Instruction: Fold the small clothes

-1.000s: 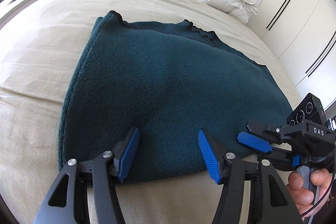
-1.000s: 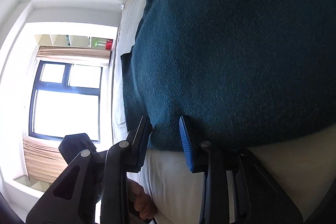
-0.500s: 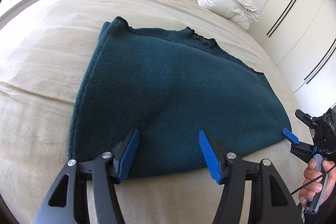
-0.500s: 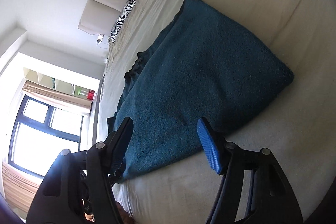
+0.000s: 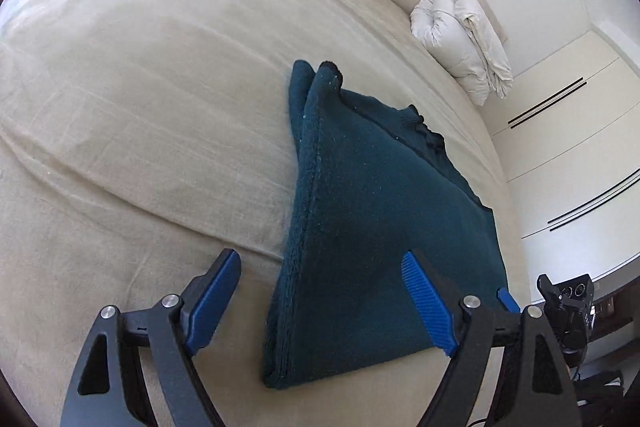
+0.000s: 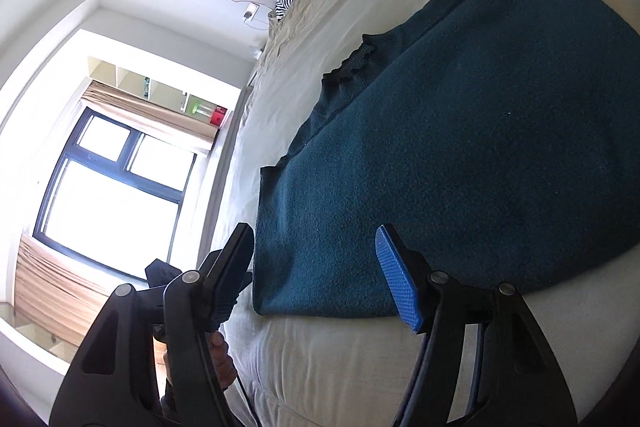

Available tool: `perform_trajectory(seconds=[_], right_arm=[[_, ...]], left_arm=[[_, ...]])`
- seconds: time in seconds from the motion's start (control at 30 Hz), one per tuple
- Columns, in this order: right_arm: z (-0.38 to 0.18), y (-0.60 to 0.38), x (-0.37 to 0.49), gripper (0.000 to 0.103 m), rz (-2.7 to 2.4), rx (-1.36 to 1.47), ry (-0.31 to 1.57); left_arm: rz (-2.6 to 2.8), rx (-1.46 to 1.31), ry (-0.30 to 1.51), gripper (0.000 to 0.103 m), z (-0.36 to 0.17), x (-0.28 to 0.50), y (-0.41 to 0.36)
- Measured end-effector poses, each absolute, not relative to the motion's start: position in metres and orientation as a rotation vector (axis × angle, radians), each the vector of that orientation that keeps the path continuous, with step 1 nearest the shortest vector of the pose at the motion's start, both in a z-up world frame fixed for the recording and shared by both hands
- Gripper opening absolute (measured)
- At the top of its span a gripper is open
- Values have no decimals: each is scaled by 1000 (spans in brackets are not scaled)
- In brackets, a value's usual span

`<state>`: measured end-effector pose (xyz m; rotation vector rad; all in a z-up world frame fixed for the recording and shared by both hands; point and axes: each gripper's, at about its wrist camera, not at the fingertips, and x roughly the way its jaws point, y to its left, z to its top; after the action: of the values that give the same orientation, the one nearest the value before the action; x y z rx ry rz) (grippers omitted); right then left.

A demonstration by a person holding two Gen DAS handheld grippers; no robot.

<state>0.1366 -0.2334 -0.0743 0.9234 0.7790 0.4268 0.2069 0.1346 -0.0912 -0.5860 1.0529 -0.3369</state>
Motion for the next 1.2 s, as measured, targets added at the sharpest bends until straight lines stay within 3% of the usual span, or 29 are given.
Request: perform_trajectory(seconds=[0.23, 0.53, 0.63, 0.7, 0.93, 1.2], right_arm=[[-70, -214, 168, 63, 503, 908, 813], [-75, -183, 220, 63, 598, 930, 882], [-77, -167, 237, 63, 622, 922, 912], [-78, -154, 249, 63, 637, 907, 935], [-103, -137, 282, 61, 574, 873, 1032], [-119, -153, 287, 59, 628, 974, 1007]], left_arm=[[-430, -653, 1125, 79, -106, 222, 120], [-466, -733, 1196, 57, -116, 232, 131], [-461, -751, 1222, 38, -119, 236, 127], [-452, -731, 1236, 19, -122, 236, 123], [-475, -780, 1212, 14, -122, 234, 130], [-498, -805, 1151, 13, -95, 231, 121]])
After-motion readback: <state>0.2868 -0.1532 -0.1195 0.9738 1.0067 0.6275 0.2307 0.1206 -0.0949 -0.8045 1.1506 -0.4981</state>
